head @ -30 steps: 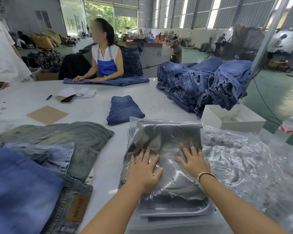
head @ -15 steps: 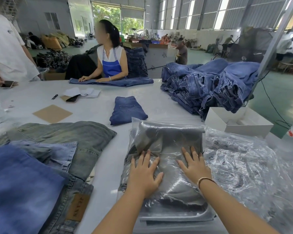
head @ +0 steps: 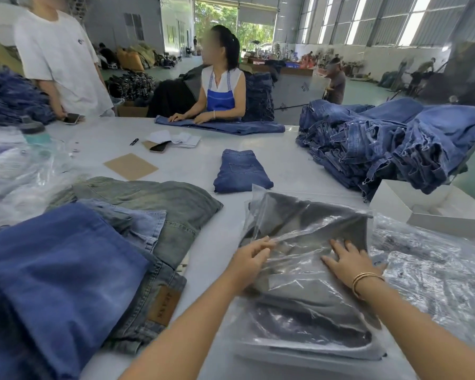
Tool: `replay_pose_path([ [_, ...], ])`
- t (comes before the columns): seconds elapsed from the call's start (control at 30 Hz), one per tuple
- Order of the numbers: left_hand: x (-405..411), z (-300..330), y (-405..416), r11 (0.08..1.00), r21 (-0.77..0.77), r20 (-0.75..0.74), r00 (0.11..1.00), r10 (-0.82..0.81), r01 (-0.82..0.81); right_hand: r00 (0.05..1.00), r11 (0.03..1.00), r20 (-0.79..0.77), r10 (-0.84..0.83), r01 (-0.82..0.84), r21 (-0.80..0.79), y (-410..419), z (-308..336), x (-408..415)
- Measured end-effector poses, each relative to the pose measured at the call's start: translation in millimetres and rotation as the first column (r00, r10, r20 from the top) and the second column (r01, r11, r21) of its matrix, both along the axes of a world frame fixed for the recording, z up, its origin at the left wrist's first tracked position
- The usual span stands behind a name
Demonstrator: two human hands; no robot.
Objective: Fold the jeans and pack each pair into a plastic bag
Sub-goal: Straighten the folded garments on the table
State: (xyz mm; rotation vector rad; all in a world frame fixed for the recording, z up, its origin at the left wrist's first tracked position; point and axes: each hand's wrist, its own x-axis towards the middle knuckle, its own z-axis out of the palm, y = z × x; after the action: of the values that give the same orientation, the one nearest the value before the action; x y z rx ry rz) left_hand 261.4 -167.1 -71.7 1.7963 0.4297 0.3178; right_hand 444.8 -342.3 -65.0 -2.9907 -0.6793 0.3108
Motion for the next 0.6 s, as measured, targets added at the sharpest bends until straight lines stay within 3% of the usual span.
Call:
replay_pose_path([
  [0.07, -25.3, 3.4, 14.2, 0.992, 0.060, 0.060, 0.993, 0.106, -0.110, 0.999, 0.988, 0.002, -0.040, 0.040, 0.149, 18.1, 23.2, -9.1],
  [0.13, -53.7, -4.3, 35.5, 0.948, 0.268, 0.039, 0.985, 0.167, -0.172, 0.998, 0.917, 0.014, -0.066, 0.055, 0.394, 43.3, 34.4, -38.8],
  [0.2, -84.6, -15.5, 60.9, 0.868, 0.467, -0.052, 0.975, 0.218, -0.169, 0.996, 0.861, 0.072, 0.054, -0.083, 0.502, 70.6, 36.0, -83.8],
  [0.27, -126.1, -27.4, 87.7, 0.752, 0.642, -0.189, 0.919, 0.345, -0.150, 0.959, 0.811, 0.099, 0.265, -0.278, 0.515, 100.5, 27.1, -136.2],
  [0.33, -169.9, -38.0, 109.4, 0.604, 0.795, -0.327, 0.799, 0.505, -0.056, 0.891, 0.768, 0.096, 0.443, -0.433, 0.472, 126.3, 11.8, -183.8],
  [0.43, -231.6, -58.9, 128.6, 0.567, 0.810, -0.534, 0.586, 0.610, 0.149, 0.797, 0.730, -0.015, 0.604, -0.546, 0.411, 156.4, -16.5, -247.8],
  [0.5, -263.6, -73.6, 131.4, 0.494, 0.822, -0.562, 0.543, 0.623, 0.284, 0.756, 0.723, -0.106, 0.646, -0.562, 0.402, 171.7, -35.7, -284.7],
  [0.6, -283.2, -81.4, 128.5, 0.373, 0.852, -0.524, 0.568, 0.635, 0.368, 0.697, 0.704, -0.171, 0.696, -0.617, 0.352, 187.6, -58.7, -327.1],
])
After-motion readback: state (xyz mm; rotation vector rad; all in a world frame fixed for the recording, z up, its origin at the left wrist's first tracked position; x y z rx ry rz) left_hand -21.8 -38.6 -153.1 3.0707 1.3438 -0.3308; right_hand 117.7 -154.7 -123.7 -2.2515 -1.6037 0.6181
